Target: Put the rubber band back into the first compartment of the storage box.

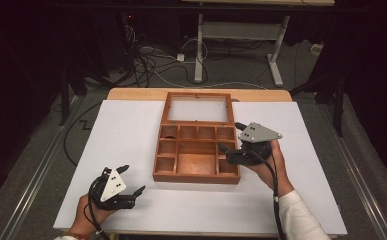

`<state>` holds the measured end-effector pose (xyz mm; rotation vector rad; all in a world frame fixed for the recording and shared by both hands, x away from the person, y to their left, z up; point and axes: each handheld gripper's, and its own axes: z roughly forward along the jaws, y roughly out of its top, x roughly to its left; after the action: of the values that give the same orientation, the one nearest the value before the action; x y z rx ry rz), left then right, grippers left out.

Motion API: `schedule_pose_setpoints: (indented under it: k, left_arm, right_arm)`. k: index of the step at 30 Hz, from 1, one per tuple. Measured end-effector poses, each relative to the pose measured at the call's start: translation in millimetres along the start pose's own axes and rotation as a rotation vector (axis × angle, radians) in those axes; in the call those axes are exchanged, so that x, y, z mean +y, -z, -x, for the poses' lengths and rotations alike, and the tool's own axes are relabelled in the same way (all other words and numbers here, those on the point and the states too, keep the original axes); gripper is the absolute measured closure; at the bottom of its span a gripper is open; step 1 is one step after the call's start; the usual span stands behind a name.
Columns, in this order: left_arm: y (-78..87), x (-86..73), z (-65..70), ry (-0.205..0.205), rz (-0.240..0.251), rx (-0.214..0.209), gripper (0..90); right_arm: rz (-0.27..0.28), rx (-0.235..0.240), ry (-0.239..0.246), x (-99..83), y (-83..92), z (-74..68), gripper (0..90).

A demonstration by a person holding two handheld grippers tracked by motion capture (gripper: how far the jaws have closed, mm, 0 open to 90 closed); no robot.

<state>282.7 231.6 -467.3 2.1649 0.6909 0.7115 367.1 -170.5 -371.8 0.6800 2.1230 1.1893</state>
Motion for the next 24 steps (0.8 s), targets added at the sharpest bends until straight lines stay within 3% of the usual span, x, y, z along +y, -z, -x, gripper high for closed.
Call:
schedule_pose_setpoints:
  k: [6, 17, 24]
  left_arm:
    - [-0.1, 0.6, 1.2, -0.008, -0.001, -0.001, 17.1]
    - [-0.3, 1.1, 2.5, -0.014, -0.002, -0.007, 17.1]
    - [-0.5, 1.4, 3.1, -0.018, -0.003, -0.007, 17.1]
  right_arm:
    - [0.000, -0.005, 0.007, -5.6, 6.8, -3.3, 19.6]
    - [0.047, 0.018, 0.031, -9.1, 26.3, -10.2, 18.8]
    - [0.040, 0.015, 0.039, -14.6, 35.7, -11.0, 18.2]
